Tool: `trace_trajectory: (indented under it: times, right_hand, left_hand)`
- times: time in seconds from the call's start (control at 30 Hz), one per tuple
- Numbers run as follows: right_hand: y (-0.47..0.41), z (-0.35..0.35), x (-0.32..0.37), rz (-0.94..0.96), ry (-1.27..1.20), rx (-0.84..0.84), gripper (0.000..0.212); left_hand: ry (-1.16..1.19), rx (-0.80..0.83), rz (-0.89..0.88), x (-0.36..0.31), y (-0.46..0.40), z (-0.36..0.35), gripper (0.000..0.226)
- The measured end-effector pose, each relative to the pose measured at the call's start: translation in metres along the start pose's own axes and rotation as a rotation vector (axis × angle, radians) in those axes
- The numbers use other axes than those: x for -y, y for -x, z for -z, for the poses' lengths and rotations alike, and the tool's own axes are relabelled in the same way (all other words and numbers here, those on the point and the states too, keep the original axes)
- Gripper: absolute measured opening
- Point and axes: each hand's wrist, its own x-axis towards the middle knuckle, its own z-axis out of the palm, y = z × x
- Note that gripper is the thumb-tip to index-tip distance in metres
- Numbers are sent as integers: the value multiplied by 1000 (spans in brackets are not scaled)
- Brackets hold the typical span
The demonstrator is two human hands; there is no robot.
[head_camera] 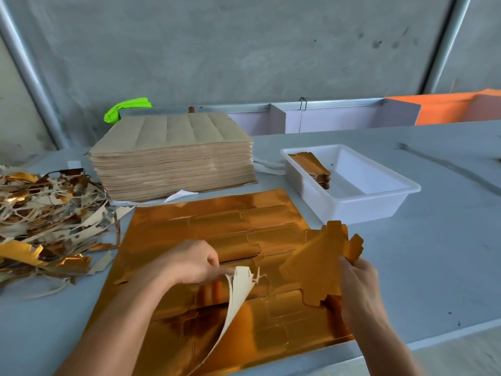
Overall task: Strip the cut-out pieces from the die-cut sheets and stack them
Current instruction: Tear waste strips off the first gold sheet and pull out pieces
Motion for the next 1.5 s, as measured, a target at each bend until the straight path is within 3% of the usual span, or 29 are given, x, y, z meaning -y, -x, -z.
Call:
trace_trajectory:
  times: [0.13,0.2,0.33,0.43,0.53,0.6,0.8,0.9,1.07,1.17,1.23,1.3,1.4,1.5]
  right_hand:
    - [2,-4,-4,-43,7,5,24]
    - [2,-3,-5,-51,7,3,26]
    - [1,4,-5,-62,5,-20,22]
    - [-2,10,-4,-74,-2,-40,18]
    - [-3,11,-5,-74,-5,-34,21]
    - [-3,10,-4,-88,-13,-38,23]
    - [-4,19,-3,-95,-43,-39,28]
    - [-3,23,-1,-69,-77,-85,17]
    - [-3,22,-1,-46,-96,-102,16]
    - [-4,20,-1,-56,-101,-99,29]
    - [-4,19,-2,-61,-108,-96,32]
    - [-5,18,-3,-52,-106,-93,26]
    - [-6,18,-6,-39,-94,-87,20]
    - [-8,16,-8,-56,-73,-87,28]
  left_hand:
    - [-129,-323,36,-17,-10,-12,60]
    - [-113,-381,-25,-34,-14,-21,67]
    - [0,-173,-93,-61,-8,-32,76]
    - [-20,-150,-107,-71,1,-38,80]
    - [-245,-132,-81,-83,10,-48,80]
    - [-333,-112,-38,-85,11,-51,69]
    - [-90,29,-22,-69,10,-35,18]
    - [134,25,-73,-60,12,-22,13]
    - [574,-294,-91,-47,3,-1,11]
    - [604,-500,-57,-43,-6,4,15]
    - [622,-543,-28,-42,-13,4,14]
    - [534,-525,22,-41,-17,3,24]
    - [-33,-391,137,-38,-18,-1,67]
    - [-376,-383,96,-32,-19,-5,61]
